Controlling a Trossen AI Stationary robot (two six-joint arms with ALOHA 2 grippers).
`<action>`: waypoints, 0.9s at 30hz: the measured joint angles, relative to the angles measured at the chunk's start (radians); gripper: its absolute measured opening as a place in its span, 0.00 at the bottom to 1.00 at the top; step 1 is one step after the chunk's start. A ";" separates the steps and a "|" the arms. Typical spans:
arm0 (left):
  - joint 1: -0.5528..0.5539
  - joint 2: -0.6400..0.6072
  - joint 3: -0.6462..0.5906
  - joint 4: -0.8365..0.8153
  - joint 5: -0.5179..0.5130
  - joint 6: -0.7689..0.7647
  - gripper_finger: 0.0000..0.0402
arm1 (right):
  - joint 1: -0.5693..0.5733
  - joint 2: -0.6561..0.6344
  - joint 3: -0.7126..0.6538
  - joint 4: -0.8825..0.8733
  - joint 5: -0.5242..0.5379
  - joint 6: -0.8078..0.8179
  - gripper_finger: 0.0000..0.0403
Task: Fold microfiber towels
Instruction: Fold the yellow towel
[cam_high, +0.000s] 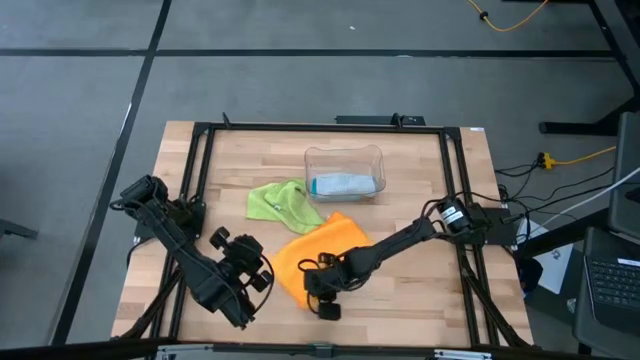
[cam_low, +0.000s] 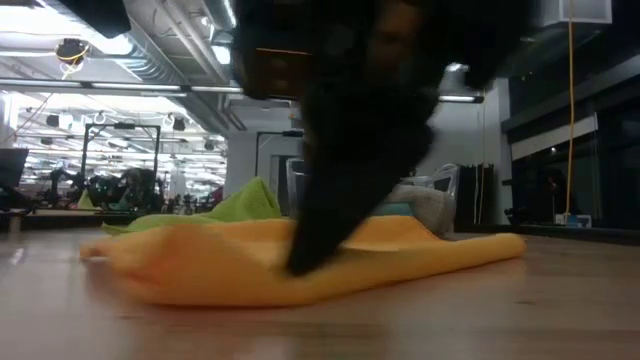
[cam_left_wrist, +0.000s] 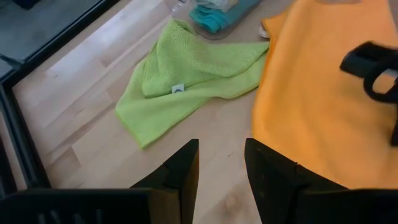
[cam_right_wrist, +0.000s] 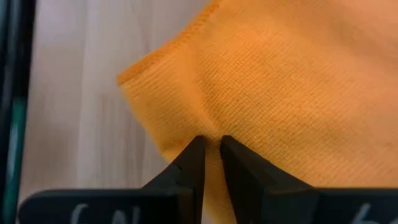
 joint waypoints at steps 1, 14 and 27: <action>0.000 0.000 0.000 0.000 0.000 0.000 0.30 | 0.000 -0.006 -0.001 -0.030 -0.017 -0.016 0.15; 0.000 0.000 0.000 0.000 -0.008 0.001 0.30 | 0.049 -0.050 -0.005 -0.522 -0.147 -0.013 0.15; 0.005 0.000 0.000 0.005 -0.099 0.002 0.30 | 0.179 -0.145 -0.011 -0.777 -0.061 0.166 0.15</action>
